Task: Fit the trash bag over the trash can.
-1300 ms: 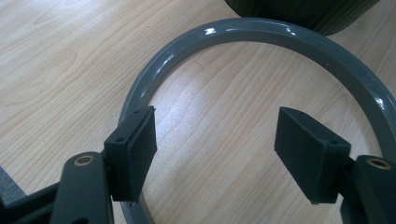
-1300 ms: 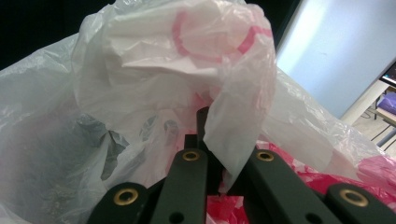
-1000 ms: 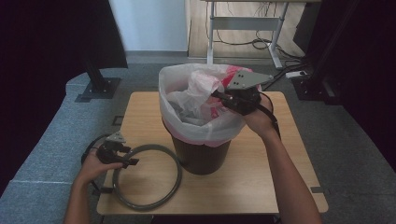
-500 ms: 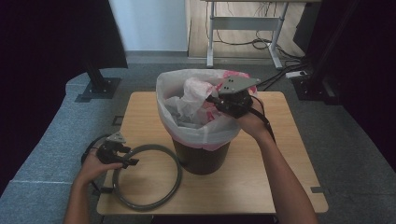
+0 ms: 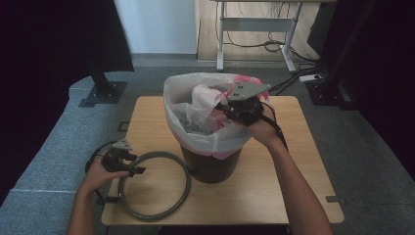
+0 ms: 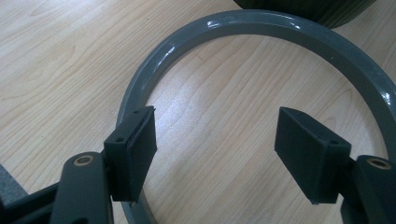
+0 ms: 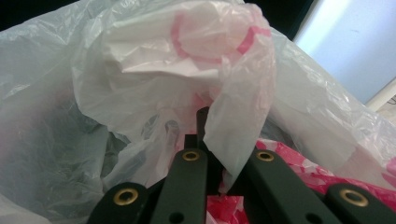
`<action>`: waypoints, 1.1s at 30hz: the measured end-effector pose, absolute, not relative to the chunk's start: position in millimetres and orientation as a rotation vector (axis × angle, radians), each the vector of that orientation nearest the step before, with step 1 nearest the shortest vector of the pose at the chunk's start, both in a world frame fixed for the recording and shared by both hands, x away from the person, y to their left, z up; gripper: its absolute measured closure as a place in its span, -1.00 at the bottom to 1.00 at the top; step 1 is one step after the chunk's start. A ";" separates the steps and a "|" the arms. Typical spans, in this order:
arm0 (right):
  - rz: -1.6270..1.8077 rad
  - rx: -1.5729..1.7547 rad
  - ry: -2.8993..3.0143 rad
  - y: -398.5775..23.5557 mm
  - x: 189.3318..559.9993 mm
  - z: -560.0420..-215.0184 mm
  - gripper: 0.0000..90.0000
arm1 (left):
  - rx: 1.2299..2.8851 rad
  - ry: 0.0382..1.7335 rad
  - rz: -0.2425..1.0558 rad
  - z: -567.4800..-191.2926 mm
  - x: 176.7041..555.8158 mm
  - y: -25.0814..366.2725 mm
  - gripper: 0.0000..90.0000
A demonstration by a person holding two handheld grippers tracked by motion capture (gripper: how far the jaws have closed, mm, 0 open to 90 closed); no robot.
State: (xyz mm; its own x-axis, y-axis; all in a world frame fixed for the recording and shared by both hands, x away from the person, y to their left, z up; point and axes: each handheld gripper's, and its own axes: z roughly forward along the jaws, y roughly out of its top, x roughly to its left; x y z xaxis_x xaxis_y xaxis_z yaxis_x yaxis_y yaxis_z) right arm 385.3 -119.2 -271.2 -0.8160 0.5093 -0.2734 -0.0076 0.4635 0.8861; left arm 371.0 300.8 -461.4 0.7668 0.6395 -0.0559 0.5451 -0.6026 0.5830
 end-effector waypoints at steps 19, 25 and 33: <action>1.294 0.431 2.250 -116.7 388.0 -275.0 0.95 | 2.373 0.886 0.205 -462.5 371.2 302.1 -0.34; 1.287 0.459 2.267 -121.6 390.9 -276.6 0.95 | 2.374 0.888 0.199 -463.3 371.5 301.5 -0.34; 1.264 0.470 2.292 -120.3 393.2 -279.7 0.95 | 2.375 0.887 0.197 -463.5 371.4 301.6 -0.34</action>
State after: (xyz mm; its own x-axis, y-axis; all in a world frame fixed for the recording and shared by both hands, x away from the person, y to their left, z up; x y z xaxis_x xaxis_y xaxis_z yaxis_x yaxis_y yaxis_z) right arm 393.2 -120.3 -279.7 -0.8271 0.5075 -0.2416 0.0667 0.5154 0.8544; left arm 371.4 301.6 -463.5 0.7667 0.6388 -0.0642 0.5513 -0.6038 0.5757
